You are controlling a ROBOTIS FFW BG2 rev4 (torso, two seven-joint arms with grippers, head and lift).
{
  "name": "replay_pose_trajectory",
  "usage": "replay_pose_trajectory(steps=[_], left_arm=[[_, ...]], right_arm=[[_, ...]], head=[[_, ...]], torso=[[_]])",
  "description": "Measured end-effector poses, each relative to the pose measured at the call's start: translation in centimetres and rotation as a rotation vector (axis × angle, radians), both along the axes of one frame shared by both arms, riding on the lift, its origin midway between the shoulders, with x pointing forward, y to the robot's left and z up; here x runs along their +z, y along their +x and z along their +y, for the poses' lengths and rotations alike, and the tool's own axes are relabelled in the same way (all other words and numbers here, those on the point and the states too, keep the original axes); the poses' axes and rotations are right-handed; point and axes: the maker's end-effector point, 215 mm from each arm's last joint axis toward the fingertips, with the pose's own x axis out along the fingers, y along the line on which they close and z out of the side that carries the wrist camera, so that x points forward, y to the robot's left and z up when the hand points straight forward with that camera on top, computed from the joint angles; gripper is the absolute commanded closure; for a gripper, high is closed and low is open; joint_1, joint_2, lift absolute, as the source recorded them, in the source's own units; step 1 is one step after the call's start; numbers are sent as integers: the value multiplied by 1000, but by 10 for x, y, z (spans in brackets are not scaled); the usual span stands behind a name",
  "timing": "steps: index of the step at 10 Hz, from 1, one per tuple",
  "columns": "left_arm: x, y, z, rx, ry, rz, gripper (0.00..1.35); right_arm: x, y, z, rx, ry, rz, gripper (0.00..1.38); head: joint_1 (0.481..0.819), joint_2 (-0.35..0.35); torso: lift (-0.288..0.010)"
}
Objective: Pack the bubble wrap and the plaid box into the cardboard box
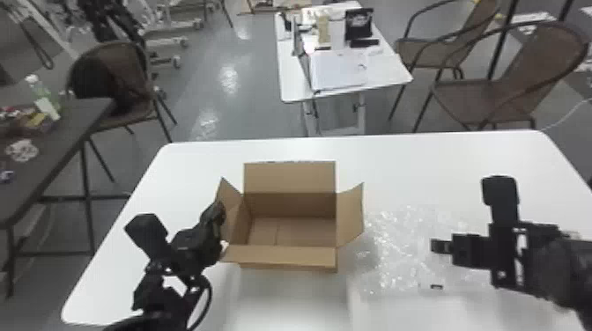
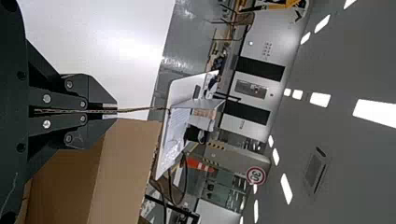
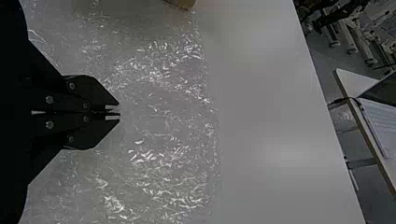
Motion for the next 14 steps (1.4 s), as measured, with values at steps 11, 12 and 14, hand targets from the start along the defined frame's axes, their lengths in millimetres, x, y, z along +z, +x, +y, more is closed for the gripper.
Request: replay_pose_trajectory(steps=[11, 12, 14], left_arm=[[0, -3, 6, 11, 11, -3, 1213], [0, -3, 6, 10, 12, -3, 1213], [0, -2, 6, 9, 16, -3, 1213]], right_arm=[[171, 6, -41, -33, 123, -214, 1288], [192, 7, -37, -36, 144, -238, 1289], [240, 5, -13, -1, 224, -291, 1289]], head=[[695, 157], [695, 161], [695, 181]], torso=[[-65], [-65], [-65]])
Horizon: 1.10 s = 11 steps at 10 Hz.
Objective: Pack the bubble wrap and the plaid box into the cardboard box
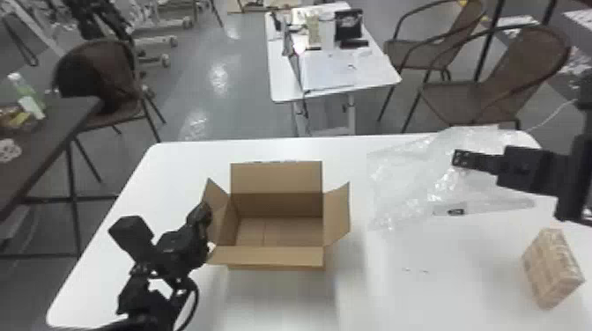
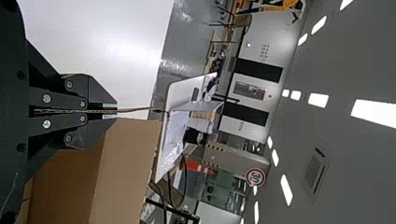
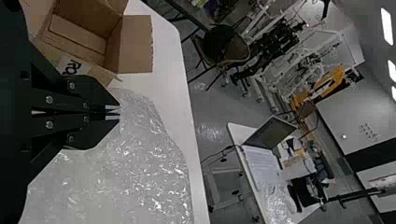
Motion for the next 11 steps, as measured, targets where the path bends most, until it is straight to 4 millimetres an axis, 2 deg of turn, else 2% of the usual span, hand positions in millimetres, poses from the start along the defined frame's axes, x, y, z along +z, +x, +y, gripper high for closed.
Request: replay_pose_trajectory(steps=[3, 4, 5, 7, 8, 11], left_arm=[[1, 4, -5, -10, 9, 4, 1213], [1, 5, -7, -15, 12, 5, 1213], [1, 5, -8, -17, 13, 7, 1213], [0, 7, -12, -23, 11, 8, 1213], [-1, 8, -15, -28, 10, 9, 1213], [-2, 9, -17, -33, 12, 13, 1213]], right_arm=[[73, -9, 32, 91, 100, -83, 1289], [83, -11, 44, 123, 130, -92, 1289], [78, -8, 61, 150, 166, -65, 1288], [53, -9, 119, 289, 279, 17, 1289], [39, -7, 141, 336, 309, 46, 1288], [14, 4, 175, 381, 418, 93, 1289]], head=[[695, 213], [695, 218], [691, 232], [695, 285], [695, 307], [695, 333]], torso=[[-65], [-65], [-65], [-65], [-65], [-65]])
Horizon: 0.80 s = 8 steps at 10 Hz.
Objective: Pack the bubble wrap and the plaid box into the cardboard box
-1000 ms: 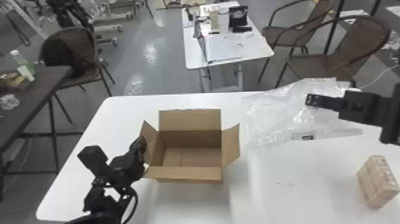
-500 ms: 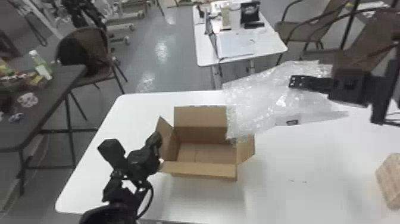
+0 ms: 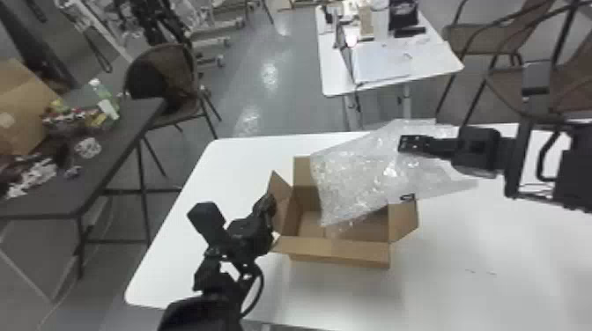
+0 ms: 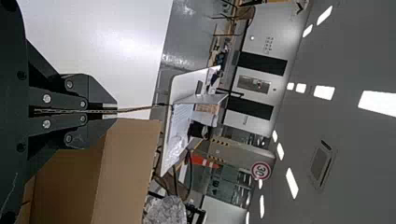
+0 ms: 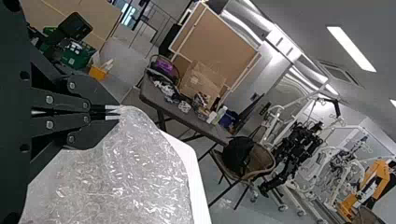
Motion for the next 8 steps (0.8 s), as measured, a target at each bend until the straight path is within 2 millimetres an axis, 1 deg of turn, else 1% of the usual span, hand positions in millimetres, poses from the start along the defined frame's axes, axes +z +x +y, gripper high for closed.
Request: replay_pose_trajectory(steps=[1, 2, 4, 5, 6, 7, 8], left_arm=[[-1, 0, -1, -1, 0, 3, 1213], [-2, 0, -2, -4, 0, 5, 1213], [-2, 2, -7, -12, -3, 3, 1213], [-1, 3, -8, -11, -3, 1, 1213], [-1, 2, -7, -10, -4, -1, 1213], [-2, 1, -6, -8, -6, -1, 1213], [-2, 0, -6, -5, -7, -2, 1213]], right_arm=[[-6, -2, 13, 42, 51, 18, 1289], [-15, -10, 31, 105, 103, 43, 1289], [-39, -26, 59, 181, 166, 118, 1289], [-53, -30, 64, 186, 164, 147, 1076], [-63, -29, 63, 176, 148, 151, 464], [-68, -24, 57, 159, 120, 135, 45], [-68, -17, 48, 141, 97, 105, 68]], head=[[695, 345], [695, 350], [695, 350], [695, 350], [695, 350], [695, 350], [695, 350]], torso=[[-65], [-65], [-65], [-65], [-65], [-65], [-65]])
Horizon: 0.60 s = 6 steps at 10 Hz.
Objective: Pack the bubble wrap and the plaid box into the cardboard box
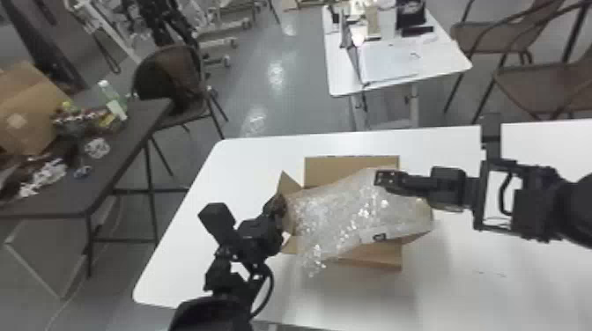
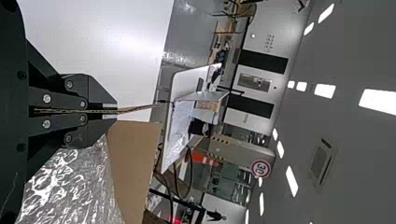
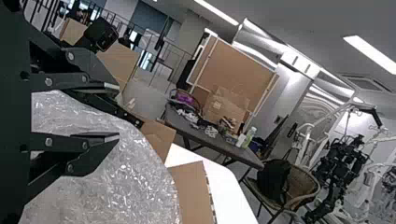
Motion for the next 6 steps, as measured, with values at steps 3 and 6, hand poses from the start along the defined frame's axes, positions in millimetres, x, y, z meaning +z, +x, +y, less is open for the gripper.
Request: replay_pose_trajectory(steps=[3, 6], left_arm=[[2, 0, 2, 5, -3, -6, 1213], [2, -4, 9, 17, -7, -11, 1213]], right_arm=[[36, 33, -56, -101, -48, -195, 240], [72, 75, -190, -477, -328, -506, 242]], head=[[695, 323], [695, 204]], torso=[[-65], [-65]])
